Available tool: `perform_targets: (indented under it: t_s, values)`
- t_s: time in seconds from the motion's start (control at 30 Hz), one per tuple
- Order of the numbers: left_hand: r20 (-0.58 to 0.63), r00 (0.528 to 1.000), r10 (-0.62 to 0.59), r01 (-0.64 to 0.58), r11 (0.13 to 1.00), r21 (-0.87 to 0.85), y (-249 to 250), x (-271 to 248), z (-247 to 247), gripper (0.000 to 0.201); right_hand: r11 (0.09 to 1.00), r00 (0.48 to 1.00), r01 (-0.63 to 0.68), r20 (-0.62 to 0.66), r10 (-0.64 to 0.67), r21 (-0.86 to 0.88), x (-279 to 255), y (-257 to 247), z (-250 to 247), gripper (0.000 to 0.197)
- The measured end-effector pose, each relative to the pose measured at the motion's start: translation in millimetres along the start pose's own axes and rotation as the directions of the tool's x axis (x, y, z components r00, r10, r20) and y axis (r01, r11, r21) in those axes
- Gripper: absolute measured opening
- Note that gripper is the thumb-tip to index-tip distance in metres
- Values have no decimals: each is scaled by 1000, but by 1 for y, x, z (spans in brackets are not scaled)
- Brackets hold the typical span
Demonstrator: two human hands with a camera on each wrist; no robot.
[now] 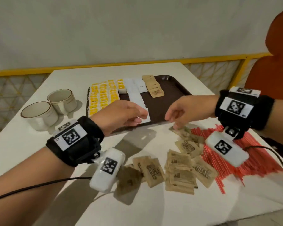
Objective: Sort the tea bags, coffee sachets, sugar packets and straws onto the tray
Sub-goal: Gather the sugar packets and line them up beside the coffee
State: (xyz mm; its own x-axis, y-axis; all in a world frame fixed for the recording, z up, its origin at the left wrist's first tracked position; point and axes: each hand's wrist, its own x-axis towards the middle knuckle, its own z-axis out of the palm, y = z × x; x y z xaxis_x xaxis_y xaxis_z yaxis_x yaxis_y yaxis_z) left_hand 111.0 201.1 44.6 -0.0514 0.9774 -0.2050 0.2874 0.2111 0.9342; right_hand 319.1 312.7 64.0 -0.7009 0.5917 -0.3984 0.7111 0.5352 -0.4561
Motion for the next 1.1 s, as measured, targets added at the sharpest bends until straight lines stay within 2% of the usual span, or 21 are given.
perform_targets:
  t_s: [0.03, 0.07, 0.13, 0.23, 0.37, 0.43, 0.57, 0.7, 0.8, 0.9, 1.0, 1.1]
  values:
    - [111, 994, -3, -17, 984, 178, -3, -7, -1, 19, 984, 998, -3, 57, 13, -176, -10, 5, 3, 47]
    - [215, 976, -28, -52, 933, 357, -5, -13, 0, 20, 959, 994, -10, 105, 41, -284, -18, 8, 8, 56]
    - [328, 939, -104, -138, 760, 636, -9, -22, 8, 32, 933, 982, 20, 184, 49, -358, -26, 13, 17, 71]
    - [337, 930, -145, -206, 552, 808, -20, -24, 27, 53, 890, 984, 54, 175, 29, -452, -23, 14, 27, 79]
    - [293, 945, -148, -219, 380, 899, -35, -18, 44, 62, 848, 987, 28, 150, 62, -529, -12, 17, 35, 100]
    - [297, 941, -161, -217, 384, 897, -36, -13, 43, 56, 815, 991, 11, 113, 66, -579, -3, 16, 41, 105]
    - [333, 911, -245, -185, 478, 859, -33, -5, 37, 40, 820, 993, -31, 74, 89, -572, 10, 13, 39, 95]
    - [324, 924, -204, -184, 506, 843, -32, 1, 35, 28, 830, 994, -41, 58, 89, -556, 15, 10, 38, 79]
    - [320, 934, -159, -194, 525, 829, -32, 4, 33, 29, 838, 996, 1, 71, 46, -546, 16, 11, 39, 64]
    - [305, 940, -157, -166, 568, 806, -32, 5, 33, 37, 873, 997, -4, 62, 40, -488, 18, 13, 38, 63]
    - [323, 931, -170, -193, 524, 830, -30, 6, 35, 34, 874, 996, -27, 57, 62, -485, 19, 13, 37, 60]
    - [337, 926, -167, -220, 488, 845, -32, 6, 35, 24, 825, 999, 27, 37, -8, -565, 18, 6, 29, 44]
